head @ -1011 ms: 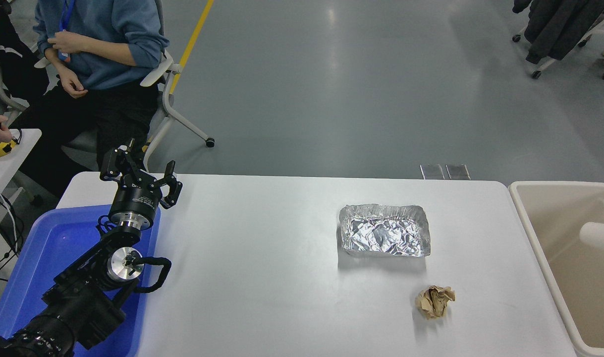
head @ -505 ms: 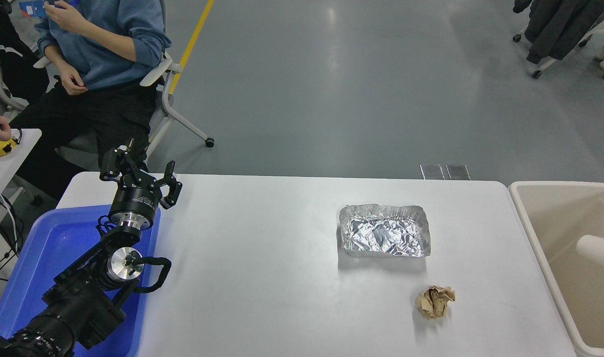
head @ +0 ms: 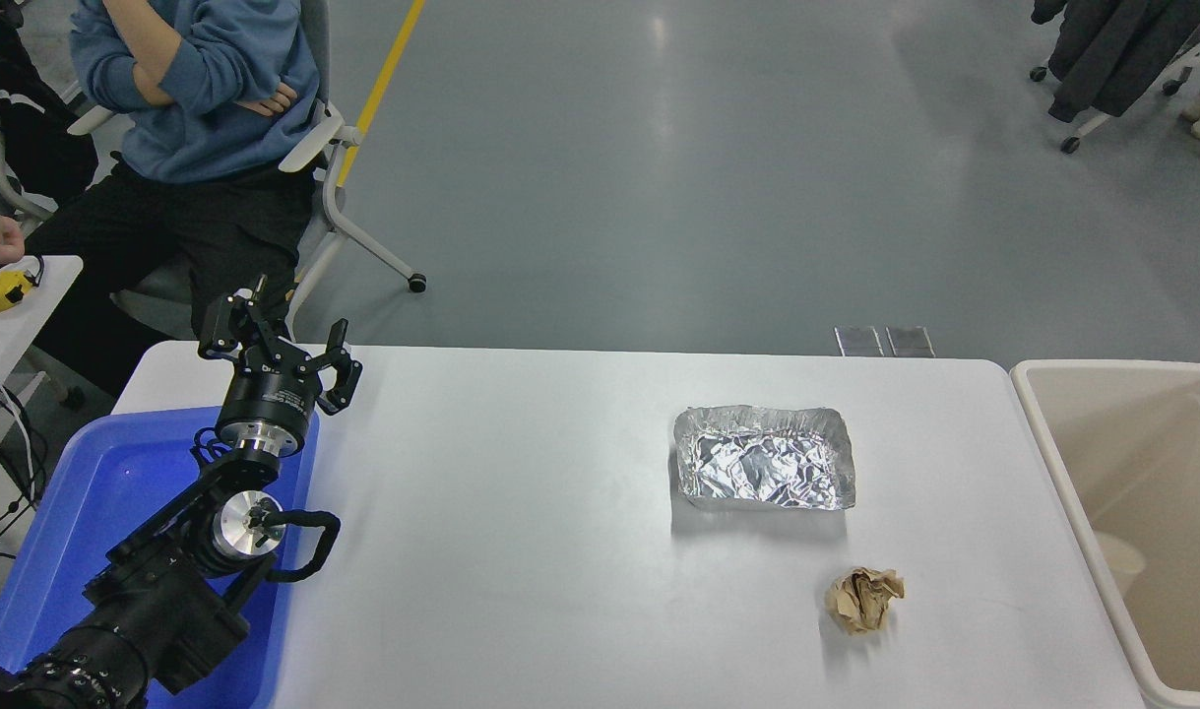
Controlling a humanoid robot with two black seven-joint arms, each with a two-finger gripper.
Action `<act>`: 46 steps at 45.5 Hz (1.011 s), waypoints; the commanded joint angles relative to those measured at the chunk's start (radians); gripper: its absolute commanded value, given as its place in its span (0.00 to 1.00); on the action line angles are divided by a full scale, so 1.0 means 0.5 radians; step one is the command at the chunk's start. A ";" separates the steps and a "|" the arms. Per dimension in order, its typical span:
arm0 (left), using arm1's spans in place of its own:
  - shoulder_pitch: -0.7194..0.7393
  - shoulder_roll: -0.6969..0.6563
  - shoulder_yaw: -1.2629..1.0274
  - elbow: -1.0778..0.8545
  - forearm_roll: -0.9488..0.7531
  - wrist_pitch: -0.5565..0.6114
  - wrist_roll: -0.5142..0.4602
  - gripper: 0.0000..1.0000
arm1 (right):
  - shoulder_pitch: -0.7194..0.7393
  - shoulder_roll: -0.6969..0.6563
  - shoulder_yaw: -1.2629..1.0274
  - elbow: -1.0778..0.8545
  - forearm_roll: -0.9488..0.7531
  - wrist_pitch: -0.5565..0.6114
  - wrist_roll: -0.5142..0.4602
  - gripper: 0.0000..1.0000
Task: Dispose of the paper cup in the dustbin
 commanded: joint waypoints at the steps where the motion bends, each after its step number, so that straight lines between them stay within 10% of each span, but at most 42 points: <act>1: 0.000 0.000 0.000 0.000 0.000 0.000 0.000 1.00 | 0.102 -0.074 -0.017 0.023 -0.002 0.093 0.005 1.00; 23: 0.000 0.000 0.000 0.000 0.000 0.000 0.000 1.00 | 0.614 0.006 -0.217 0.100 -0.033 0.474 0.005 1.00; 46: 0.000 0.000 0.000 0.000 0.000 0.000 0.000 1.00 | 0.863 0.033 -0.358 1.066 -0.477 0.495 0.137 1.00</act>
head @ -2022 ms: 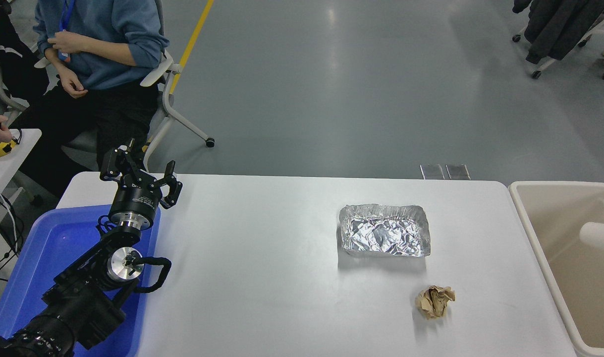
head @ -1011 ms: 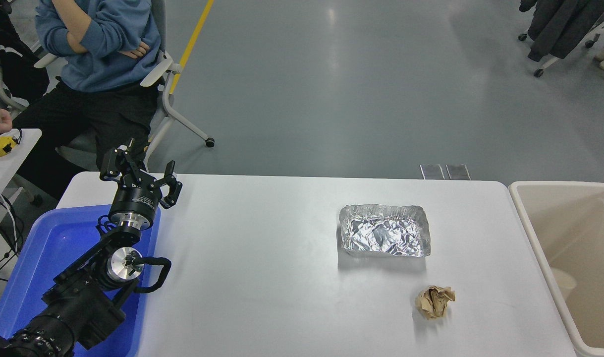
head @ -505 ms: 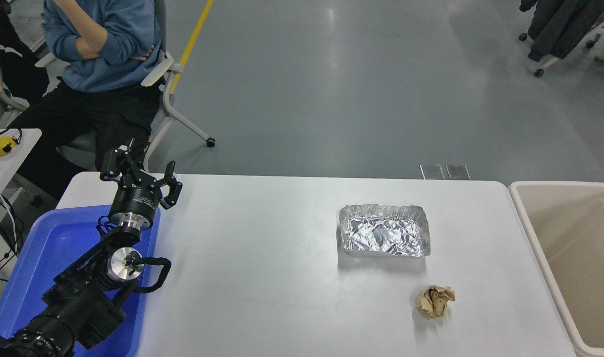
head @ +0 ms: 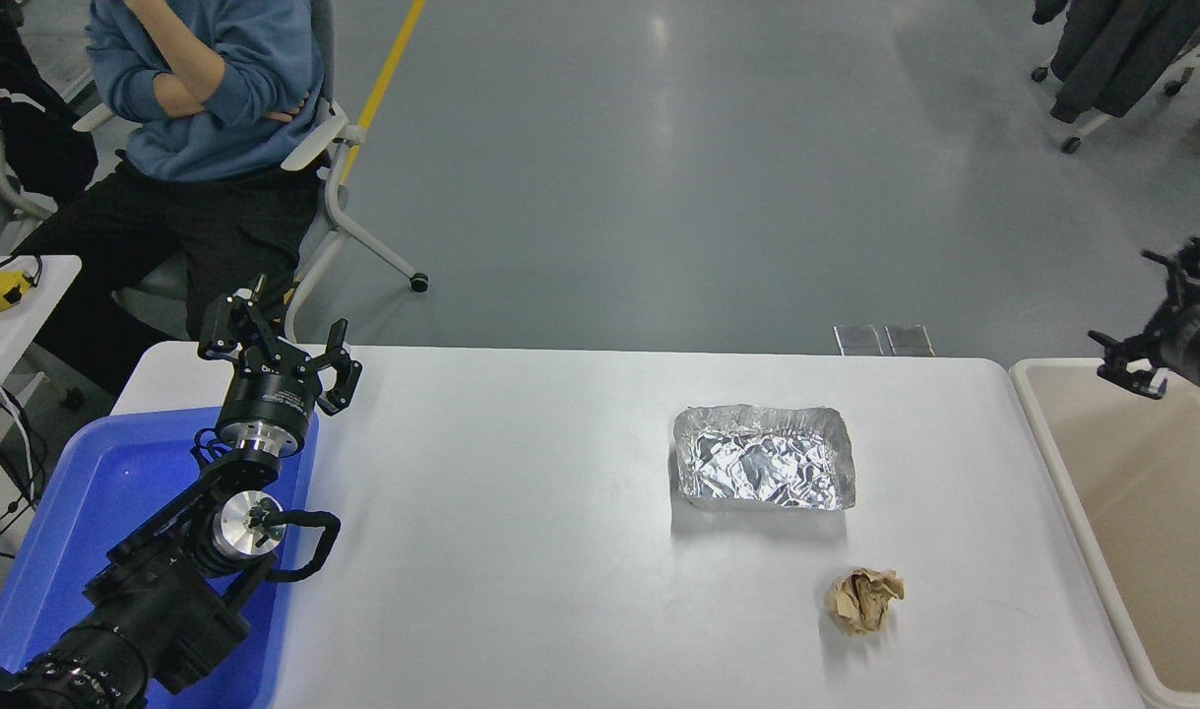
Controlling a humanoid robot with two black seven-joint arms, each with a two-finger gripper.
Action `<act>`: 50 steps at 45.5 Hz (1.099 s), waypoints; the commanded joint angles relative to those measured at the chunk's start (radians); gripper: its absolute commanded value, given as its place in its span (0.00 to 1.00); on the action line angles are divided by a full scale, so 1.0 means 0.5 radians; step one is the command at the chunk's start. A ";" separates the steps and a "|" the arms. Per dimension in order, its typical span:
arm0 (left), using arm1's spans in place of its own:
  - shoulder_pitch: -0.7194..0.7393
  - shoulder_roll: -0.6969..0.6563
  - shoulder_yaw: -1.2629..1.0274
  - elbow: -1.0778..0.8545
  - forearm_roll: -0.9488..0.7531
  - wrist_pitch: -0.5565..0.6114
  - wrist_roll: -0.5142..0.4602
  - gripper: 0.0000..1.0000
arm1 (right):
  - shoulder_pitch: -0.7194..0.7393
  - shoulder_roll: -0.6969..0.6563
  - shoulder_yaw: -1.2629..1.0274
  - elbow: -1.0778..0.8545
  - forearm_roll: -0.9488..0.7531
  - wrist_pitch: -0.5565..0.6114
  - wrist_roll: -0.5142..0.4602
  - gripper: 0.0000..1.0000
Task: Dispose of the paper cup in the dustbin
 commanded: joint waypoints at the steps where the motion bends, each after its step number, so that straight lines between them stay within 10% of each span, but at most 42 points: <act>1: -0.003 0.000 0.000 0.000 0.000 0.000 0.000 1.00 | 0.097 0.016 -0.023 0.464 -0.297 0.017 0.076 1.00; 28: -0.003 0.000 0.000 0.000 0.000 0.000 0.000 1.00 | -0.320 0.271 0.262 0.912 -0.641 -0.143 0.180 1.00; 50: 0.000 0.000 0.000 0.000 0.000 0.000 0.000 1.00 | -0.403 0.581 0.311 0.924 -0.739 -0.860 0.536 1.00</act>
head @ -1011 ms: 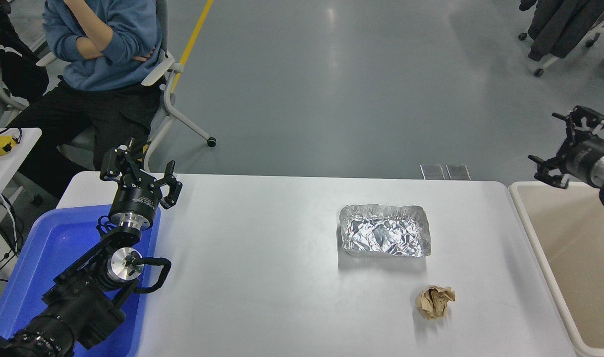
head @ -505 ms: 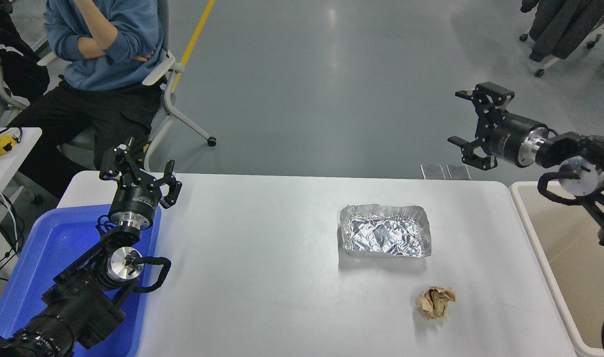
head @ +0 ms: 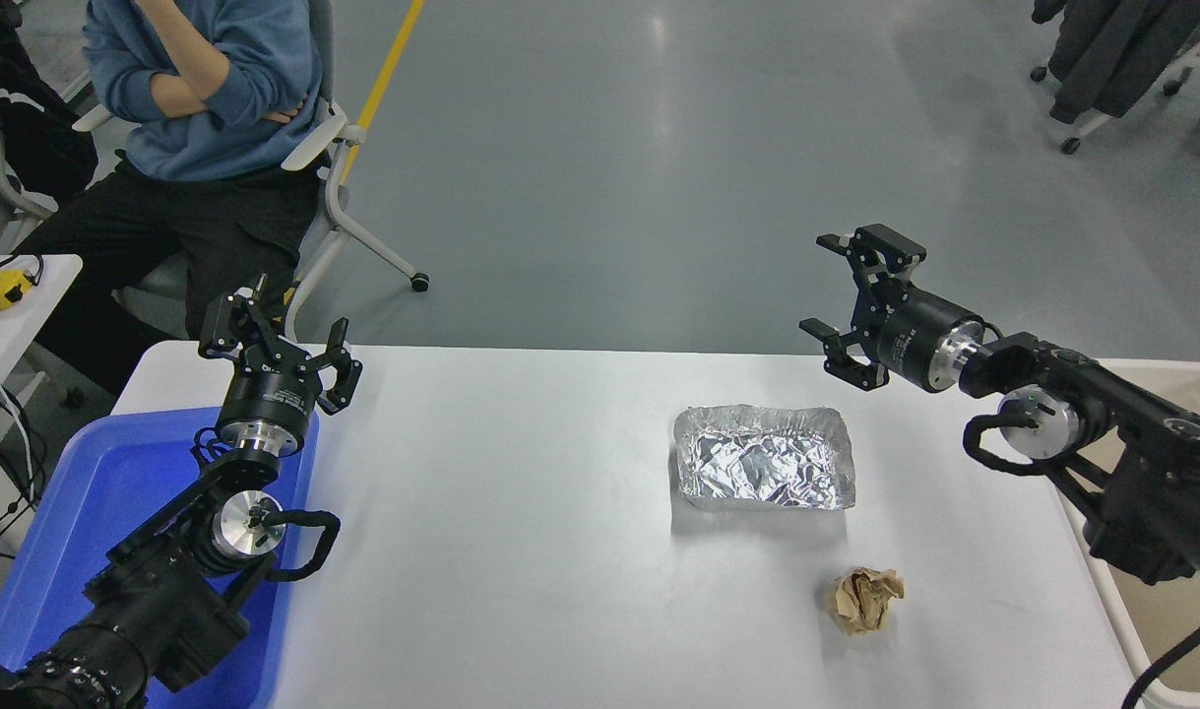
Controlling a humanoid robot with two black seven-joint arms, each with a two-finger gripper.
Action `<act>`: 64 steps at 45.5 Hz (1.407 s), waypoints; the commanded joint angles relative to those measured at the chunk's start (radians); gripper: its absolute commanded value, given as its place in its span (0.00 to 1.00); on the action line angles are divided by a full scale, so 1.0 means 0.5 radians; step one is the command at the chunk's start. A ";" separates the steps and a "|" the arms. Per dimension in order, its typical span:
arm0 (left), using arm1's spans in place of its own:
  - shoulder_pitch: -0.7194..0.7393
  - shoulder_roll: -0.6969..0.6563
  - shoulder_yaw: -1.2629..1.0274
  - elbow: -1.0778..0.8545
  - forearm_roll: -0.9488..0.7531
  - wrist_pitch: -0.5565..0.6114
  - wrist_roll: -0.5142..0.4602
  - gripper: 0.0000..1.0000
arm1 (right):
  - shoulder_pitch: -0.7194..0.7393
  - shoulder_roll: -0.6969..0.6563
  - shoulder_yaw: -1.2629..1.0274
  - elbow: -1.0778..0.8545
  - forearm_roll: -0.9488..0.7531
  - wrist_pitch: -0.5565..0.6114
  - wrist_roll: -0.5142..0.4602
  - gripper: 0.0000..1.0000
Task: Dispose of the paper cup in the dustbin
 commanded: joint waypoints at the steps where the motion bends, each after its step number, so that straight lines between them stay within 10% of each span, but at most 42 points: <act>1: 0.000 0.000 0.000 0.000 0.000 0.000 0.000 1.00 | -0.052 0.217 0.030 0.016 -0.030 -0.432 0.127 1.00; 64: 0.000 0.000 0.000 0.000 0.000 0.000 0.000 1.00 | -0.114 0.441 0.450 -0.248 0.117 -0.380 0.121 1.00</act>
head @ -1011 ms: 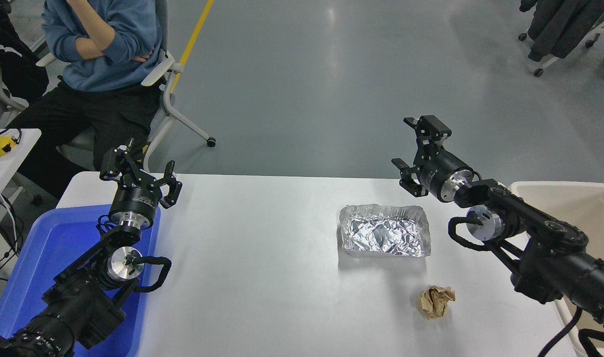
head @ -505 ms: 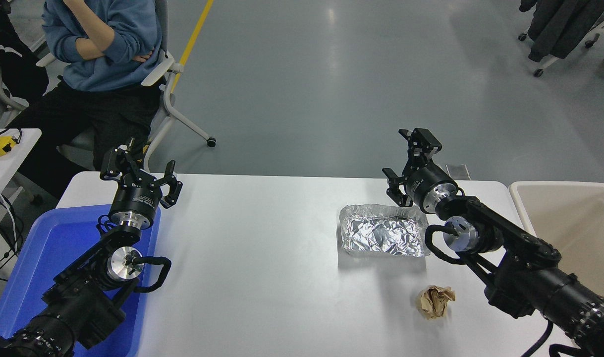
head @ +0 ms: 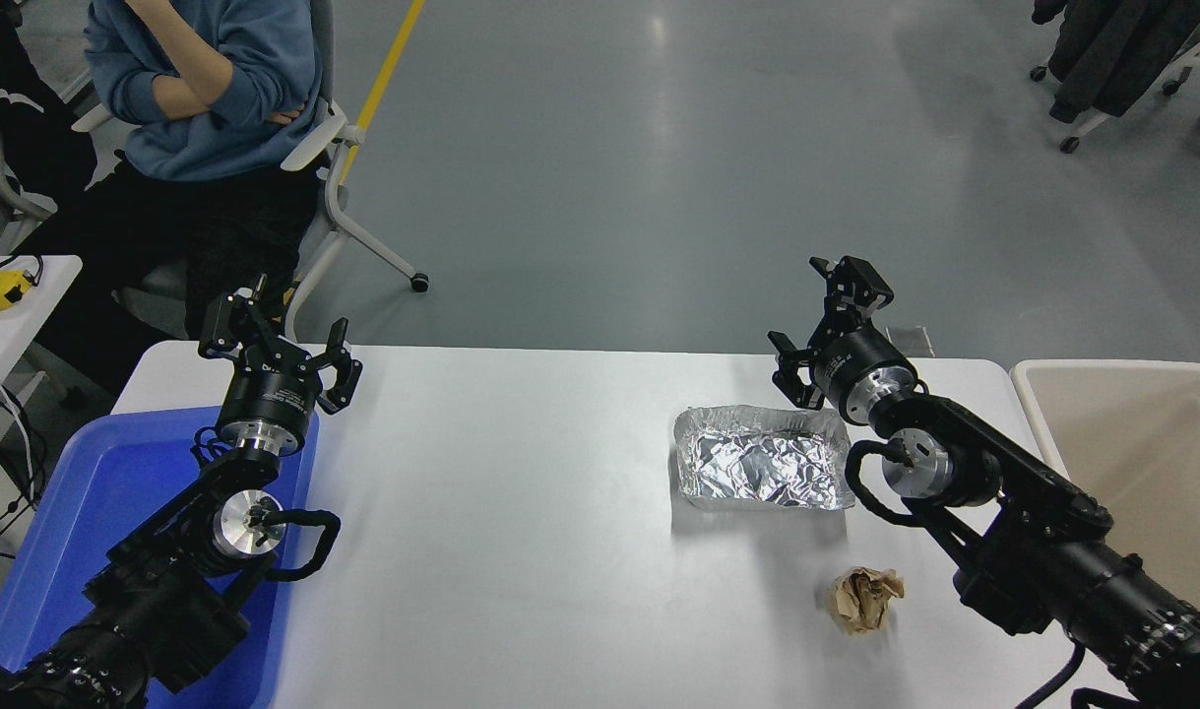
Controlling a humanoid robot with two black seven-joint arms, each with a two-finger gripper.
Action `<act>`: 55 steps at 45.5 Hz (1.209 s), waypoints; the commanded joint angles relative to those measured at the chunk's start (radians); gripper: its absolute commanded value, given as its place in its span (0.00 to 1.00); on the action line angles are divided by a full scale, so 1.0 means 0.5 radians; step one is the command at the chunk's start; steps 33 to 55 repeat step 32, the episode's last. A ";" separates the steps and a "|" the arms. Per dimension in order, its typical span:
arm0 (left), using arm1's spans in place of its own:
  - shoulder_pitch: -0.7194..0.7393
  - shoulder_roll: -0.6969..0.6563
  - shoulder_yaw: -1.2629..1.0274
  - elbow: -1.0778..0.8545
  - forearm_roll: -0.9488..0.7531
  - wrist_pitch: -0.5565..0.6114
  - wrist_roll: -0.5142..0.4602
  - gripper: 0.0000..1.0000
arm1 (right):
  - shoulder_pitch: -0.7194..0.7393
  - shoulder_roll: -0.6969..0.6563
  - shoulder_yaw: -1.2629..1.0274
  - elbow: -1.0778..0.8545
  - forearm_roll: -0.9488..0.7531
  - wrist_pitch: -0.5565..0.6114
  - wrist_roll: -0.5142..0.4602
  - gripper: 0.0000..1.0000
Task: Dispose of the paper cup in the dustbin
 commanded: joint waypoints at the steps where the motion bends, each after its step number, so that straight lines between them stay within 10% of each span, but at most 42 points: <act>1: 0.000 0.000 0.000 0.000 0.000 -0.003 0.000 1.00 | 0.094 0.013 0.024 -0.142 0.079 0.074 0.002 1.00; 55: 0.000 0.000 0.000 0.000 0.000 0.000 0.000 1.00 | 0.030 -0.052 0.030 -0.195 0.082 0.338 0.002 1.00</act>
